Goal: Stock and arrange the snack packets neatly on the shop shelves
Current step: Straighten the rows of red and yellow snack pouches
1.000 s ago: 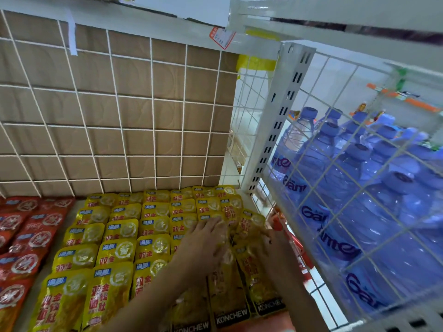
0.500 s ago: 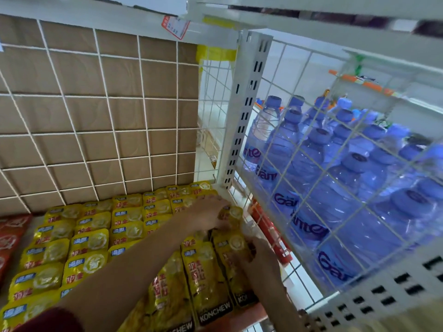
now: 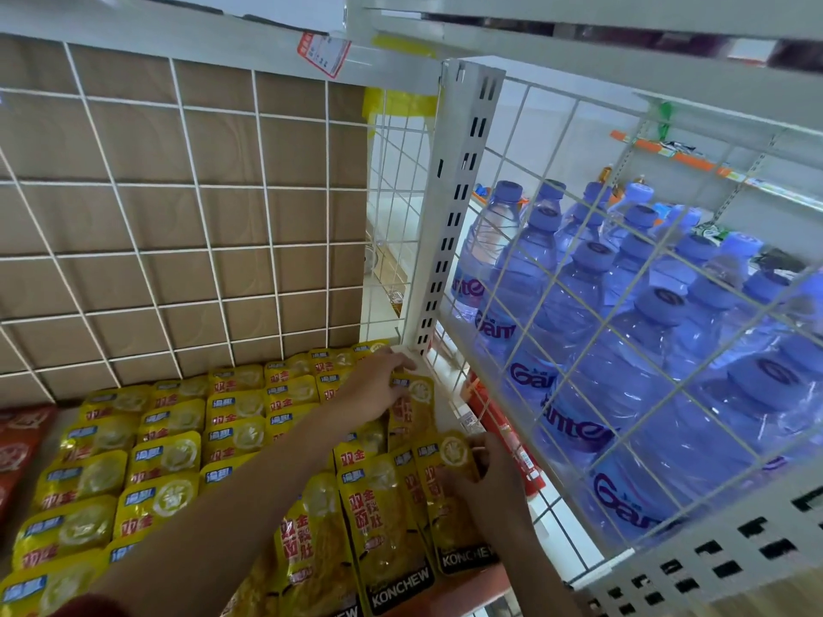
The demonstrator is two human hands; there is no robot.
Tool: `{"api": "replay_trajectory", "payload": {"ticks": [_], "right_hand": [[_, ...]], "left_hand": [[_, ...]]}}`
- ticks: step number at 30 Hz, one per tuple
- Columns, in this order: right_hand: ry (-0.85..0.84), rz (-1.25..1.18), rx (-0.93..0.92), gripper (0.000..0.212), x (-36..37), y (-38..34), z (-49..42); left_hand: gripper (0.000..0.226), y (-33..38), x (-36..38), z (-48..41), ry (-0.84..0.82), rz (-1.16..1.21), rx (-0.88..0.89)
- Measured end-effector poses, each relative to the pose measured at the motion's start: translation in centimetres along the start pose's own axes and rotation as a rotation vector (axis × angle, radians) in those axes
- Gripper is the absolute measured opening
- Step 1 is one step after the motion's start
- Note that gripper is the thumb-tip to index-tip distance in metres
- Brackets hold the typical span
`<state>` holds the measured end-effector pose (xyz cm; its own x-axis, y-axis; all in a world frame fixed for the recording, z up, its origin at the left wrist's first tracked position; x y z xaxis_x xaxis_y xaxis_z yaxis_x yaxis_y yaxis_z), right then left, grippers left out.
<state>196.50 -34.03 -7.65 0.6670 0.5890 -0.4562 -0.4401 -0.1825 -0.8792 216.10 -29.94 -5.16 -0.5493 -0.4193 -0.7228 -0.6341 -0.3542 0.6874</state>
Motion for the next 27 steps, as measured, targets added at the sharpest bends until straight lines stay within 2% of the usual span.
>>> {"api": "replay_trajectory", "payload": {"ticks": [5, 11, 24, 27], "right_hand": [[0.017, -0.037, -0.056, 0.035, -0.4, -0.7, -0.7], [0.14, -0.099, -0.105, 0.037, -1.0, -1.4, -2.0], [0.234, -0.155, -0.002, 0.04, 1.1, -0.8, -3.7], [0.219, -0.16, 0.011, 0.041, 1.5, -0.7, -3.7]], "left_hand": [[0.023, -0.8, -1.0, -0.2, 0.092, 0.019, -0.07], [0.016, -0.7, -1.4, -0.2, 0.142, 0.097, -0.111], [0.014, -1.1, -1.2, 0.5, 0.065, -0.091, -0.057], [0.011, -0.9, -1.8, 1.0, 0.114, -0.193, -0.038]]}}
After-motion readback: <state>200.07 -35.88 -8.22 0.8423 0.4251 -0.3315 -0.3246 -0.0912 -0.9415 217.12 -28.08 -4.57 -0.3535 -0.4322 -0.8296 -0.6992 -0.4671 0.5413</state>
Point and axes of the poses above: each hand's wrist, its own z-axis away from the middle knuckle, its own x-axis out of the palm, y = z × x, the point moved 6 cm from there along -z, towards the middle knuckle, and after that the axes turned 2 degrees about y, right-handed, at the moved point
